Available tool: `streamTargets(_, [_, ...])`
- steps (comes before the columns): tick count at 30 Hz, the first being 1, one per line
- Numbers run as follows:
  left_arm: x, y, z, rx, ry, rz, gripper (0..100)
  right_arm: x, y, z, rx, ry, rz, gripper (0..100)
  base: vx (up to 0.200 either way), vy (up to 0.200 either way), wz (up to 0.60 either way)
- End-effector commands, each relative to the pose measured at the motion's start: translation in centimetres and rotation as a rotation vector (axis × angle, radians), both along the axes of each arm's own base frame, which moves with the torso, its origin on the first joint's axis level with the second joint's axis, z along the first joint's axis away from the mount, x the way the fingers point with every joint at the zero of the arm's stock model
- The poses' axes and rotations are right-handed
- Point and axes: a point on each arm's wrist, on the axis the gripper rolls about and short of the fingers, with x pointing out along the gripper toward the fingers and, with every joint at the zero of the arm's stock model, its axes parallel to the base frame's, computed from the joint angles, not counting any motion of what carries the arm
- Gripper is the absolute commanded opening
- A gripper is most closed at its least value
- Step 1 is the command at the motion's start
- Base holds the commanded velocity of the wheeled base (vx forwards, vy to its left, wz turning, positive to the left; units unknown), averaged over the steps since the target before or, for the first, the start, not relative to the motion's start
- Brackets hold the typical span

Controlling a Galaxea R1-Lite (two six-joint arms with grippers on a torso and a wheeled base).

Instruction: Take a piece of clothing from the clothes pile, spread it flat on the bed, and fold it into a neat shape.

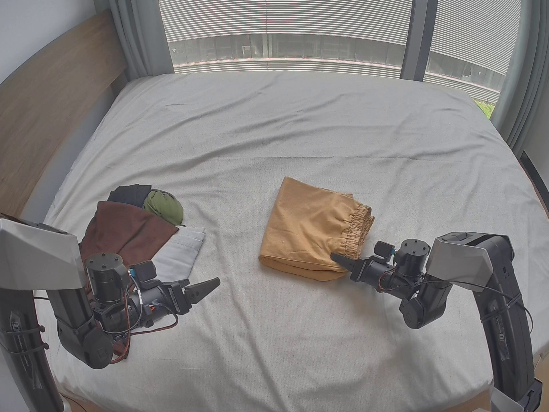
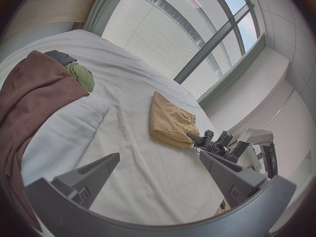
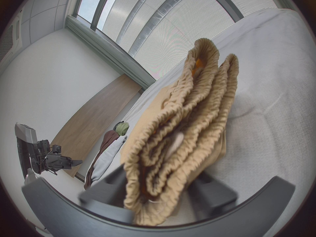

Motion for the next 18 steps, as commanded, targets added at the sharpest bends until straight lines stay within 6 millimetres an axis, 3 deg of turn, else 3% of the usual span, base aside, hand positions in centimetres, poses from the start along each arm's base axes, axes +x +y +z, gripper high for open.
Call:
streamTargets(1, [0.0, 0.0, 0.0, 0.000, 0.001, 0.000, 100, 0.2, -0.9, 0.2, -0.001, -0.003, -0.034, 100, 0.000, 0.000, 0.00])
streamTargets(5, [0.0, 0.0, 0.0, 0.000, -0.002, -0.001, 100, 0.6, -2.5, 1.0, -0.002, -0.020, -0.075, 100, 0.000, 0.000, 0.00])
streamTargets(6, [0.0, -0.1, 0.0, 0.000, -0.002, -0.002, 100, 0.6, -4.0, 2.2, -0.009, -0.043, -0.107, 100, 0.000, 0.000, 0.00])
streamTargets(11, [0.1, 0.0, 0.1, -0.001, -0.006, 0.001, 100, 0.5, -6.0, 5.5, 0.001, -0.104, -0.152, 100, 0.000, 0.000, 0.00])
streamTargets(18, [0.1, 0.0, 0.1, -0.001, -0.006, 0.001, 100, -0.3, -5.8, 11.8, 0.029, -0.227, -0.143, 100, 0.000, 0.000, 0.00])
